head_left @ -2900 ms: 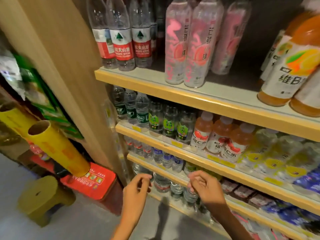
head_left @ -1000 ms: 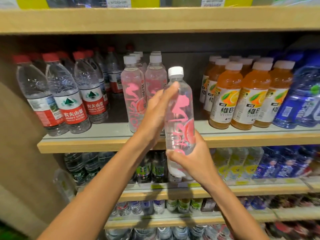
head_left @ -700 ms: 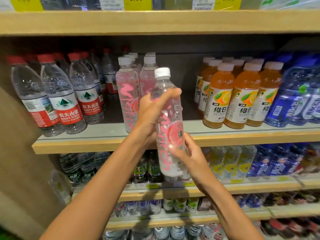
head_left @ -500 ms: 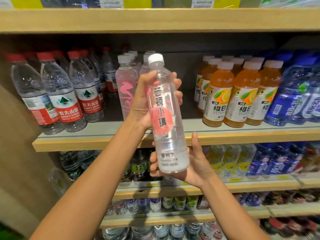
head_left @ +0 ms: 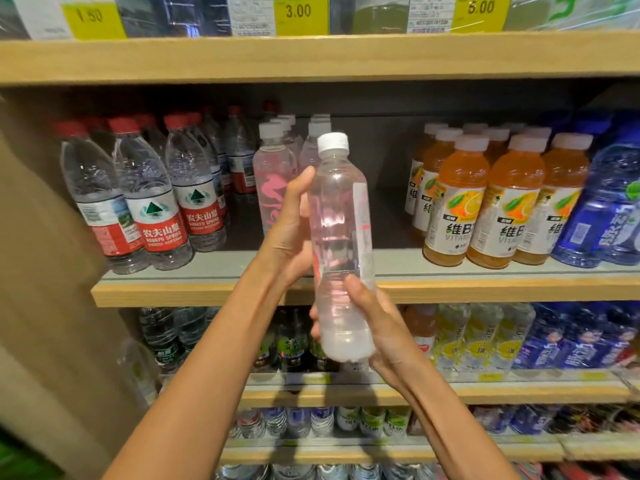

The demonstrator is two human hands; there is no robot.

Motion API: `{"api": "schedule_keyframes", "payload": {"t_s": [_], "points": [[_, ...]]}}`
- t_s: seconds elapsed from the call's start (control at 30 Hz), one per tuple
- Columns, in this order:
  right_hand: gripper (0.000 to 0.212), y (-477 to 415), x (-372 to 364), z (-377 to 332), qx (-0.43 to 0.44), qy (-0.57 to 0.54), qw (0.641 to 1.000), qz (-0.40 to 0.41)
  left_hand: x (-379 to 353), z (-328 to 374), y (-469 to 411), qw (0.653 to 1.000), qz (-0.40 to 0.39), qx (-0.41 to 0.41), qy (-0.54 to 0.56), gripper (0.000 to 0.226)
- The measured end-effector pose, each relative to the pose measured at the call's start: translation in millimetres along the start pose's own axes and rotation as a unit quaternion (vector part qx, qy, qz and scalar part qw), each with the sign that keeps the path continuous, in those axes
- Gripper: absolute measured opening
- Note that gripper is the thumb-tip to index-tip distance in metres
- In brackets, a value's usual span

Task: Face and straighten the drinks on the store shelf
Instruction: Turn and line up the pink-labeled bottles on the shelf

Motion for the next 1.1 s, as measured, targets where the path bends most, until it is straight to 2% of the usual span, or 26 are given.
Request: {"api": "schedule_keyframes", "payload": {"t_s": [0.03,0.1,0.17,0.33,0.4,0.5,0.6,0.67,0.77,0.83,0.9,1.0,1.1], "points": [[0.078,0.0,3.3,-2.8,0.026,0.043,0.998,0.044,9.5,3.5,-0.8,0.995,0.059,-0.038,-0.07,0.044],[0.07,0.3,8.9,-6.9,0.074,0.117,0.983,0.119,16.0,10.4,1.6,0.968,0.143,-0.099,-0.183,0.033],[0.057,0.0,12.6,-6.5,0.106,0.176,0.964,0.17,10.3,12.4,3.6,0.95,0.167,-0.14,-0.225,0.031],[0.048,1.7,9.8,5.3,0.12,0.296,0.925,0.206,-12.5,3.3,5.7,0.933,0.2,-0.166,-0.247,0.033],[0.053,3.8,7.1,12.0,0.12,0.335,0.91,0.211,-12.7,0.1,5.8,0.924,0.243,-0.179,-0.233,0.032],[0.058,7.6,3.6,18.7,0.11,0.356,0.906,0.203,-8.8,-1.3,4.4,0.923,0.254,-0.197,-0.212,0.026],[0.053,8.4,10.0,17.7,0.09,0.307,0.932,0.171,-4.5,0.1,3.9,0.931,0.221,-0.206,-0.205,0.011],[0.049,6.3,20.6,13.6,0.074,0.246,0.958,0.131,0.8,0.2,1.3,0.958,0.178,-0.168,-0.15,0.01],[0.056,2.5,26.0,7.2,0.015,0.116,0.993,-0.001,3.8,-2.6,-4.2,0.996,0.064,-0.051,-0.025,0.023],[0.069,1.7,21.7,2.7,-0.025,0.063,0.995,-0.073,-1.9,-4.3,-5.0,0.999,-0.027,0.004,0.04,0.027],[0.079,0.4,17.9,-0.8,-0.04,0.037,0.992,-0.111,-8.0,-7.6,-5.3,0.988,-0.104,0.039,0.108,0.035],[0.077,-0.7,12.2,-8.0,-0.021,0.047,0.992,-0.116,-14.4,-10.9,-5.9,0.967,-0.175,0.084,0.165,0.035],[0.059,-2.3,10.2,-11.5,0.006,0.109,0.992,-0.055,-13.5,-14.0,-7.8,0.96,-0.199,0.097,0.172,0.036]]}}
Point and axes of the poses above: each hand's wrist, its own y-axis away from the middle knuckle, its own x-axis out of the back of the hand, z = x × y, the point moved 4 cm from there along -y, towards the middle knuckle, and after that the axes turned 8 degrees about y, right-handed, at the moved point
